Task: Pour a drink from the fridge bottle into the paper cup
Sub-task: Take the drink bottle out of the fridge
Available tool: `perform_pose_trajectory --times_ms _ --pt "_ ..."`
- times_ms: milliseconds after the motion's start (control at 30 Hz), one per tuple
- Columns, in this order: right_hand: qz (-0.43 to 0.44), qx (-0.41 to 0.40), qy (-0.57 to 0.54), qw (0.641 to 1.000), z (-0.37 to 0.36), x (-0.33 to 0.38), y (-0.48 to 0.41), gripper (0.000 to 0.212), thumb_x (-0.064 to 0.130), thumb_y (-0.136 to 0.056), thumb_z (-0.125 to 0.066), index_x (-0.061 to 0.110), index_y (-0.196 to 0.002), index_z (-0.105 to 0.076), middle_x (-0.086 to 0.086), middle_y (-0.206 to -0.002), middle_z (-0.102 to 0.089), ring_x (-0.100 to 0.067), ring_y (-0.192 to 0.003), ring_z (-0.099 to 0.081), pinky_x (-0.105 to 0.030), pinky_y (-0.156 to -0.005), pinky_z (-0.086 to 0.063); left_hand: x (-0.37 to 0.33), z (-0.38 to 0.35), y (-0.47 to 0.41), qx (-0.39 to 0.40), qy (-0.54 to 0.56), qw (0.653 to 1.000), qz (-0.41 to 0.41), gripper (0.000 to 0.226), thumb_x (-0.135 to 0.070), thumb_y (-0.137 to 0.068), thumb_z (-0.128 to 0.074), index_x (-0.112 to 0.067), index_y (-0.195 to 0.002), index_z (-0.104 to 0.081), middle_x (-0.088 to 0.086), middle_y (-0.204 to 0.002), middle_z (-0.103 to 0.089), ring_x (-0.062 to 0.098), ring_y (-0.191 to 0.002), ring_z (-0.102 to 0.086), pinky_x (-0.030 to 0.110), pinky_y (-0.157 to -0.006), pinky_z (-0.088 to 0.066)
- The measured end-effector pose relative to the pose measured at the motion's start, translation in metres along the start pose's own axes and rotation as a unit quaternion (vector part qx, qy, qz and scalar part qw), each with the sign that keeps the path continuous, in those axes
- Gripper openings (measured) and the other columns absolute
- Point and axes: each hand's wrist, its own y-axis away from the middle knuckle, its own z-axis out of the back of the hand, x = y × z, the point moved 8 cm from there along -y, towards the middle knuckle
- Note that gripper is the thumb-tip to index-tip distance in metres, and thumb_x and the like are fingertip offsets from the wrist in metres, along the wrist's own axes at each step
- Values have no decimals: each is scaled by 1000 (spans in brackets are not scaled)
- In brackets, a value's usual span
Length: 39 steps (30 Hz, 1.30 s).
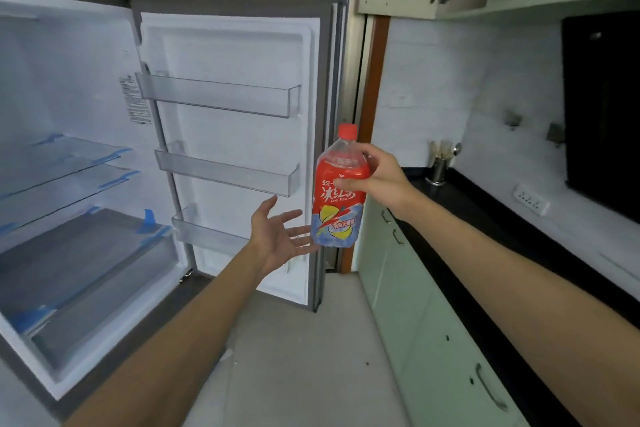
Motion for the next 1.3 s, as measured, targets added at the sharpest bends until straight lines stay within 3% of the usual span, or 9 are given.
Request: perform_pose_trajectory --times_ms 133,233,300,433,600,800,1000,1167,1300 --pt "-21 -43 9 999 47 -4 26 61 9 -71 -85 23 -123 -56 2 -113 -68 -16 -101 -69 -39 -84 -60 26 -44 -3 42 -6 999 31 63 -54 -94 -45 -6 -135 -46 28 -127 -56 46 -105 -62 57 -84 -53" --pt "-38 -83 28 995 83 -7 50 64 9 -71 -85 21 -126 -55 3 -112 -66 -13 -98 -69 -32 -79 -61 50 -75 -6 72 -21 996 53 63 -54 -96 -40 -5 -137 -43 27 -120 -57 46 -108 -60 59 -90 -50" --pt "-51 -103 41 992 107 -11 67 68 12 -70 -87 19 -129 -54 0 -116 -66 -15 -100 -69 -36 -82 -61 70 -95 -8 89 -30 993 70 67 -55 -96 -39 -4 -140 -41 30 -128 -54 48 -115 -58 61 -95 -48" --pt "-69 -140 65 986 151 -14 107 72 15 -69 -88 17 -132 -53 -3 -119 -67 -18 -103 -69 -41 -86 -59 111 -137 -1 128 -43 986 95 67 -55 -94 -40 -6 -138 -42 32 -135 -48 48 -113 -58 58 -87 -51" --pt "-80 -175 79 978 196 -6 167 63 11 -71 -86 25 -123 -53 7 -108 -67 -9 -92 -70 -27 -74 -59 162 -183 19 156 -63 978 122 60 -50 -96 -40 -8 -140 -43 32 -137 -46 49 -118 -54 61 -100 -45" --pt "-92 -227 85 966 240 4 250 67 9 -72 -85 26 -125 -47 6 -107 -63 -13 -95 -68 -31 -79 -60 221 -228 58 186 -90 966 155 62 -47 -96 -42 -8 -144 -40 31 -125 -52 51 -115 -53 64 -107 -38" --pt "-111 -246 105 957 275 22 337 70 9 -71 -86 27 -127 -47 5 -108 -64 -11 -93 -68 -22 -69 -58 286 -268 117 208 -101 953 193 67 -49 -95 -44 -8 -147 -35 36 -140 -44 54 -123 -50 65 -104 -38" --pt "-125 -270 120 947 303 35 408 80 13 -68 -88 19 -136 -47 -7 -119 -65 -20 -103 -68 -41 -85 -59 333 -294 170 230 -109 943 214 67 -49 -94 -47 -7 -145 -37 36 -140 -45 55 -123 -50 65 -101 -40" --pt "-130 -292 127 939 318 48 463 77 12 -67 -89 17 -134 -50 -6 -117 -66 -17 -99 -70 -38 -84 -60 364 -312 205 246 -125 936 219 65 -48 -94 -47 -6 -143 -40 36 -140 -44 55 -123 -49 65 -102 -38"
